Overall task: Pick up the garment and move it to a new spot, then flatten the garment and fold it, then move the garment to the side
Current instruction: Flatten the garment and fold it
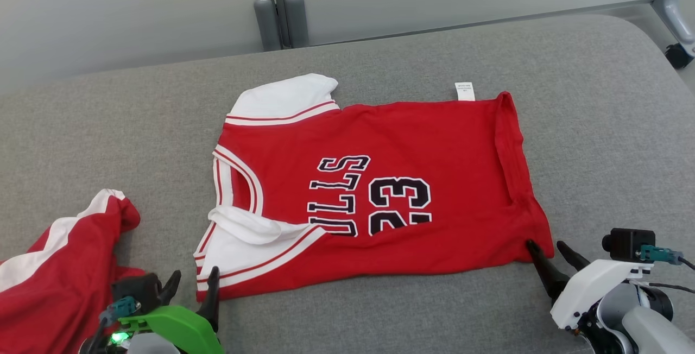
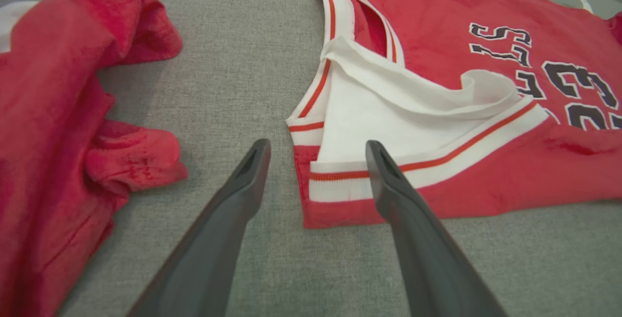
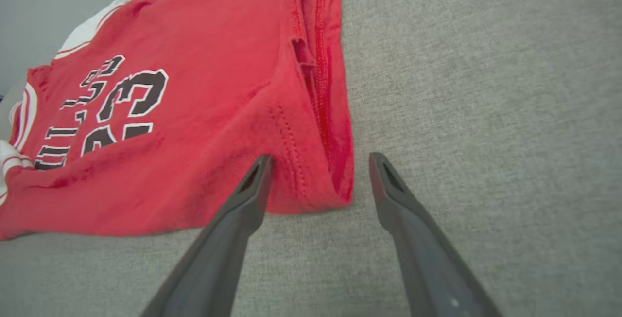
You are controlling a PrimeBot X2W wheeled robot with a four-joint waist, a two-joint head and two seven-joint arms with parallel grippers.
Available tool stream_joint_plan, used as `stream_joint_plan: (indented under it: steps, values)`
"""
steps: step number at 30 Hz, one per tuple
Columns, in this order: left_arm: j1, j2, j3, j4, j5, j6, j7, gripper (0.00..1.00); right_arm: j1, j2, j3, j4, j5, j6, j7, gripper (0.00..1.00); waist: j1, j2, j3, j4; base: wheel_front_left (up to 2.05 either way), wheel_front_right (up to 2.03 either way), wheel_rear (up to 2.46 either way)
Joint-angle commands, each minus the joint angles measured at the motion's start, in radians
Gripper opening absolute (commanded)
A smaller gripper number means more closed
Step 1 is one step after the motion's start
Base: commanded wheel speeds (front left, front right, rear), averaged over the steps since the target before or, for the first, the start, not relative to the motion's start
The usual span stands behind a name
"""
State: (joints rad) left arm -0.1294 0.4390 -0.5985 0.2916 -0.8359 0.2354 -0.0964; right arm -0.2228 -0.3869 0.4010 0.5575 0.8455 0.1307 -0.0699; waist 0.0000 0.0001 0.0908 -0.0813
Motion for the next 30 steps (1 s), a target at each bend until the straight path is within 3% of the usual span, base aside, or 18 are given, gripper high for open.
stream_joint_plan:
  steps: [1, 12, 13, 14, 15, 16, 17, 24, 30]
  values:
    - [-0.021, -0.005, -0.005, 0.018, -0.01, -0.011, 0.007, 1.0, -0.017, 0.005, 0.005, 0.008, 0.008, 0.0, 0.006, 1.0, 0.0, -0.0001, 0.007, -0.002, 0.0, 0.0, 0.0]
    - [-0.09, -0.04, -0.027, 0.161, -0.043, -0.076, 0.068, 1.0, -0.076, 0.015, 0.053, 0.054, 0.049, 0.0, 0.038, 1.0, 0.0, -0.0001, 0.051, -0.018, 0.0, 0.0, 0.0]
    - [-0.099, -0.041, -0.032, 0.176, -0.044, -0.085, 0.075, 1.0, -0.083, 0.015, 0.061, 0.057, 0.053, 0.0, 0.041, 0.87, 0.0, -0.0001, 0.055, -0.02, 0.0, 0.0, 0.0]
    - [-0.106, -0.043, -0.033, 0.19, -0.045, -0.091, 0.078, 0.92, -0.087, 0.016, 0.067, 0.059, 0.056, 0.0, 0.043, 0.58, 0.0, -0.0001, 0.057, -0.021, 0.0, 0.0, 0.0]
    - [-0.112, -0.047, -0.034, 0.205, -0.049, -0.096, 0.083, 0.38, -0.091, 0.016, 0.074, 0.061, 0.06, 0.0, 0.041, 0.37, 0.0, -0.0001, 0.058, -0.022, 0.0, 0.0, 0.0]
    - [-0.116, -0.049, -0.035, 0.217, -0.053, -0.104, 0.085, 0.0, -0.093, 0.016, 0.08, 0.063, 0.063, 0.0, 0.041, 0.12, 0.0, -0.0001, 0.058, -0.024, 0.0, 0.0, 0.0]
    - [-0.119, -0.052, -0.035, 0.228, -0.058, -0.11, 0.087, 0.0, -0.097, 0.015, 0.087, 0.064, 0.069, 0.0, 0.04, 0.0, 0.0, -0.0001, 0.057, -0.025, 0.0, 0.0, 0.0]
    - [-0.088, -0.031, -0.023, 0.216, -0.072, -0.117, 0.066, 0.0, -0.077, -0.001, 0.11, 0.038, 0.138, 0.0, 0.026, 0.0, 0.0, -0.0001, 0.005, -0.023, 0.0, 0.0, 0.0]
    - [-0.014, 0.014, -0.03, 0.106, -0.077, -0.082, 0.111, 0.0, -0.037, -0.067, 0.138, -0.013, 0.2, 0.0, 0.07, 0.0, 0.0, -0.0001, -0.05, -0.007, 0.0, 0.0, 0.0]
